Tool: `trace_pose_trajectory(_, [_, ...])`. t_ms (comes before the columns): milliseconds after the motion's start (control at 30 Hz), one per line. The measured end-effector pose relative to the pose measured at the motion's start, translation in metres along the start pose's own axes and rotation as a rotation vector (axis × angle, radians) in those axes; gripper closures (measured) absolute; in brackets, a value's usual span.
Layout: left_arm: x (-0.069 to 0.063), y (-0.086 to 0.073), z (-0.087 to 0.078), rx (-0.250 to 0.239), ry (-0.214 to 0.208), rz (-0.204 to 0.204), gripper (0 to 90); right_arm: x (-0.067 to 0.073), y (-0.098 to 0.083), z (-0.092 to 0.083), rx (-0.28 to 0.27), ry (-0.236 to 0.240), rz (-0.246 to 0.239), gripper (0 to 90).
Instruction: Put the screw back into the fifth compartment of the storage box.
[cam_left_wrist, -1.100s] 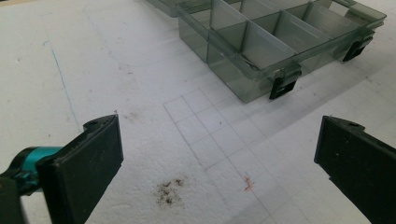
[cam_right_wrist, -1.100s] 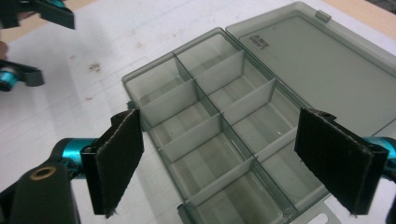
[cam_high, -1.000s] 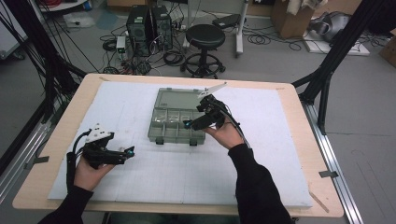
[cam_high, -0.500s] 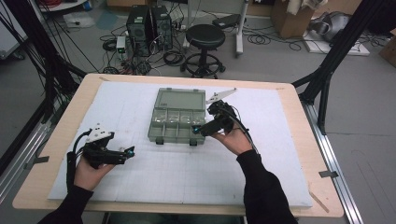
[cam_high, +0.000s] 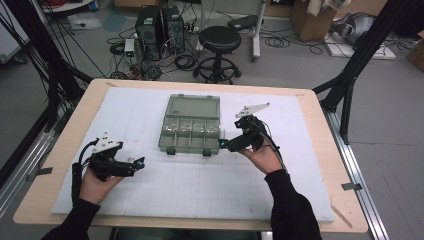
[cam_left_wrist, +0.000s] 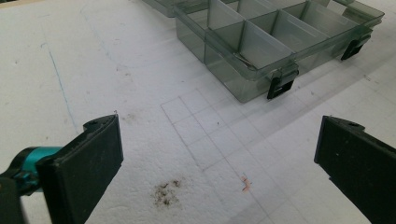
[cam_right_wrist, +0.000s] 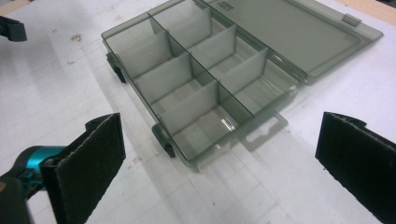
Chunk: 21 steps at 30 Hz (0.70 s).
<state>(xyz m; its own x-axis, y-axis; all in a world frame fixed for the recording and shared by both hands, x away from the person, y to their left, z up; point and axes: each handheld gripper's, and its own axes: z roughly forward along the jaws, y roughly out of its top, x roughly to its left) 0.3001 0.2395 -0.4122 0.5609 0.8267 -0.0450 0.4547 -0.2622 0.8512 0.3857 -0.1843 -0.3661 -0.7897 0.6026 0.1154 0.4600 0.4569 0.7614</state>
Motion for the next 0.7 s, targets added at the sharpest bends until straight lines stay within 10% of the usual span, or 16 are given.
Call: trace_pose_trajectory(700, [-0.001,0.0,0.0,0.0,-0.009,-0.001,1.7,-0.009,-0.029,-0.017,0.0,-0.026,0.04,0.4])
